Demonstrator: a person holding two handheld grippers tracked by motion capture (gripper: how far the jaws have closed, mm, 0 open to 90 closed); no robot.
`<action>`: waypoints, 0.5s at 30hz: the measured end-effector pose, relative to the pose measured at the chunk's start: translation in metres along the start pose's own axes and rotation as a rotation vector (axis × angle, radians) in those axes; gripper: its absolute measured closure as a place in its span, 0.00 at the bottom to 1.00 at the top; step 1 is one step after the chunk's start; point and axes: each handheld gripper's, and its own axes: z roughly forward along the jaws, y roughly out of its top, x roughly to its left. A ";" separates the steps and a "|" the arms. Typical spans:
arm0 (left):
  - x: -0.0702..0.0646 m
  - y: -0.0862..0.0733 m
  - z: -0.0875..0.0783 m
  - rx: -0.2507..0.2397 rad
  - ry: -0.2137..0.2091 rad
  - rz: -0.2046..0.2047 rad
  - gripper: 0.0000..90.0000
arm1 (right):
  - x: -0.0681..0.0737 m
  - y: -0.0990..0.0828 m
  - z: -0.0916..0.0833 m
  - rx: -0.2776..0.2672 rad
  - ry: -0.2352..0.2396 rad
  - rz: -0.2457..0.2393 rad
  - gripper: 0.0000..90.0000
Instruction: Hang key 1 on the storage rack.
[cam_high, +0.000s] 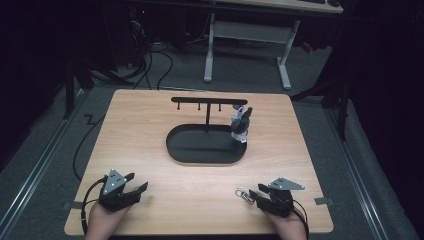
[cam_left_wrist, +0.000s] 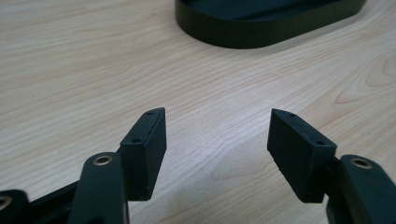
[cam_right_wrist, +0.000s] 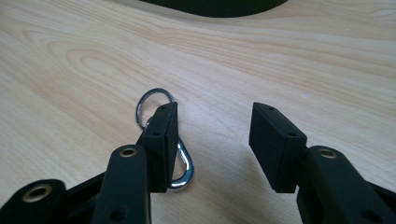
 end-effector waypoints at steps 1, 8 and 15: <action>-0.001 0.000 0.001 -0.003 -0.008 -0.005 0.41 | 0.001 0.002 -0.001 -0.003 -0.019 -0.020 0.57; 0.000 0.002 0.003 -0.005 -0.030 -0.002 0.41 | 0.000 0.013 -0.003 0.059 -0.032 -0.004 0.51; -0.002 0.001 0.002 -0.008 -0.038 -0.009 0.41 | -0.002 0.021 -0.003 0.158 -0.024 -0.030 0.46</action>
